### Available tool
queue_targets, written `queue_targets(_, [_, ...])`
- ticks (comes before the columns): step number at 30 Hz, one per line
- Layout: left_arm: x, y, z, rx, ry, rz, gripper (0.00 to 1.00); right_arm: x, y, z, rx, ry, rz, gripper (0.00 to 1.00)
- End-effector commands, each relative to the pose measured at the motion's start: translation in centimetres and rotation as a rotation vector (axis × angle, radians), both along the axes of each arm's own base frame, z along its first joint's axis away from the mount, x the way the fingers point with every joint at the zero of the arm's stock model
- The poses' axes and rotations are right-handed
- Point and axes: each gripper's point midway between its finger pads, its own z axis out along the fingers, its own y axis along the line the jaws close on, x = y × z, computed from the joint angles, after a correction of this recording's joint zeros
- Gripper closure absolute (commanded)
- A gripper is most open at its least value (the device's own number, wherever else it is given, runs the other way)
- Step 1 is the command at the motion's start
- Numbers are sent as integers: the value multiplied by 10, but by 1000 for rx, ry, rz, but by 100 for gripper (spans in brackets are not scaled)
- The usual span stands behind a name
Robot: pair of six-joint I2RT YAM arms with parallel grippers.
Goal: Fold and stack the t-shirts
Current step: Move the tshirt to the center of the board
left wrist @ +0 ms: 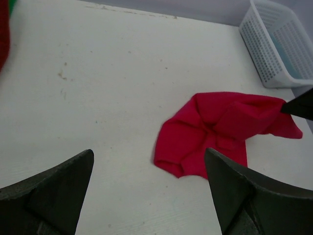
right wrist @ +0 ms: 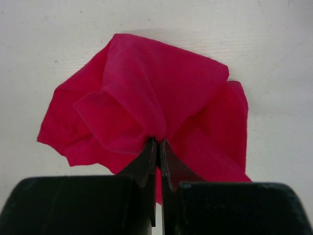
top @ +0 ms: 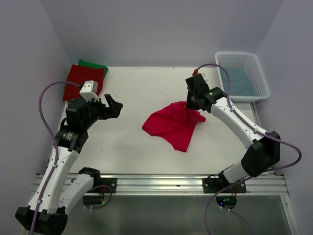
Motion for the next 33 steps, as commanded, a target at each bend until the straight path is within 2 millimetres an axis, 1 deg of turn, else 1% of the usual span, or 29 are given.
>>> queue_targets(1, [-9,-42,-17,-81,48,-242,3,4,-19,13,-88,-72,-94,100])
queue_targets(3, [-10,-50,-42,-88,127,-289,6,6,-20,13,-89,-80,-98,100])
queue_targets(4, [-12,-54,-49,-93,145,-312,6,8,-20,13,-90,-87,-97,100])
queue_targets(5, [-14,-56,-60,-90,170,-324,5,8,-20,12,-95,-86,-98,100])
queue_targets(6, [-15,-57,-65,-85,178,-335,4,9,-19,13,-96,-87,-96,100])
queue_targets(7, [-17,-61,-69,-85,184,-352,0,9,-20,12,-103,-83,-96,100])
queue_targets(8, [-19,-65,-80,-83,219,-369,0,10,-23,11,-116,-83,-106,100])
queue_targets(10, [-24,-76,-89,-108,265,-420,0,11,-23,12,-118,-91,-115,100])
queue_targets(11, [-24,-79,-98,-118,295,-429,0,11,-24,12,-120,-97,-119,100])
queue_targets(12, [-24,-84,-100,-137,309,-429,0,12,-25,12,-122,-99,-123,100])
queue_targets(13, [-22,-92,-98,-144,284,-446,0,12,-24,12,-119,-103,-123,100])
queue_targets(14, [-22,-97,-106,-150,307,-449,0,12,-24,11,-121,-102,-121,100])
queue_targets(16, [-22,-112,-113,-159,326,-459,0,13,-22,10,-117,-100,-119,100])
queue_targets(17, [-20,-116,-127,-151,374,-444,0,14,-22,8,-116,-97,-116,100])
queue_targets(19, [-18,-123,-142,-123,410,-435,0,13,-19,7,-104,-95,-108,100])
queue_targets(20, [-16,-122,-153,-105,438,-416,0,13,-19,7,-103,-97,-108,100])
queue_targets(28, [12,-97,-191,35,458,-217,0,9,-20,11,-97,-110,-88,100])
queue_targets(29, [14,-94,-200,47,476,-201,0,9,-20,11,-95,-109,-88,100])
queue_targets(31, [20,-92,-206,58,469,-171,0,9,-20,10,-92,-112,-89,100])
queue_targets(32, [19,-91,-216,66,490,-161,0,8,-20,10,-89,-112,-87,100])
queue_targets(33, [20,-91,-221,70,499,-155,0,7,-20,9,-91,-108,-87,100])
